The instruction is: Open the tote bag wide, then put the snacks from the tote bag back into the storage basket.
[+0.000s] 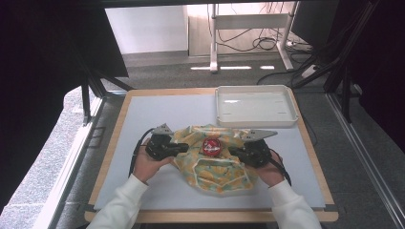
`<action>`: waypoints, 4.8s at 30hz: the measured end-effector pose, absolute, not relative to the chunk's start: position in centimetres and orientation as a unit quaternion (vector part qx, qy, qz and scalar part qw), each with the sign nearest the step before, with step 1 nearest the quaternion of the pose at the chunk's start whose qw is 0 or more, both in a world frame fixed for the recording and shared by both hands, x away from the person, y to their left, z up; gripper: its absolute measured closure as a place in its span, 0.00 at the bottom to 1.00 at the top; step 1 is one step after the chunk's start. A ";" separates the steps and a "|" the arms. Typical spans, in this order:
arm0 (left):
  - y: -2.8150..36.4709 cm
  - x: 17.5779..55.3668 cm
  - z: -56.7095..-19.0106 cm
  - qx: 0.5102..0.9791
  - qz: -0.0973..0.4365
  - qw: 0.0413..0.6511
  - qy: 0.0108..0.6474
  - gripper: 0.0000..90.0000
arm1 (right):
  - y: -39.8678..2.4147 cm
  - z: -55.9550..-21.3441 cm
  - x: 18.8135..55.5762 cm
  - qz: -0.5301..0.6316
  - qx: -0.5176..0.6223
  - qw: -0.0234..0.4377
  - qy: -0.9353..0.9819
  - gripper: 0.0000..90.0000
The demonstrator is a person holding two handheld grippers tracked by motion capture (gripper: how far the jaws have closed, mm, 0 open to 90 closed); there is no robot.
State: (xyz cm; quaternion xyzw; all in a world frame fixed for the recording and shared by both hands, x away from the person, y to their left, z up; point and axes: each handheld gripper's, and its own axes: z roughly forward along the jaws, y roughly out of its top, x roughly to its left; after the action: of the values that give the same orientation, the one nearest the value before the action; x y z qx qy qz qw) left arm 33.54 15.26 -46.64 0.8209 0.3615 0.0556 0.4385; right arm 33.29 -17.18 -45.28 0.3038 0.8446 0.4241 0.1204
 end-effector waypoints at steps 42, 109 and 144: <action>17.1 32.6 -45.2 0.805 0.118 0.430 0.392 0.32 | -12.8 -44.5 34.6 0.387 0.320 0.144 0.853 0.27; 17.1 32.8 -45.8 0.808 0.110 0.421 0.398 0.31 | -8.8 -47.2 37.0 0.325 0.355 0.125 0.868 0.25; 17.2 33.0 -46.1 0.809 0.108 0.415 0.401 0.31 | -11.3 -41.9 35.2 0.388 0.315 0.125 0.857 0.26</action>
State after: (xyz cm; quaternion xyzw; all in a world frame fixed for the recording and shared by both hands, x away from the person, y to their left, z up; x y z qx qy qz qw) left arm 33.00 17.17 -46.11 0.8094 0.4008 0.1078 0.4153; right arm 35.21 -11.32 -41.91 0.3151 0.8571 0.3878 0.1253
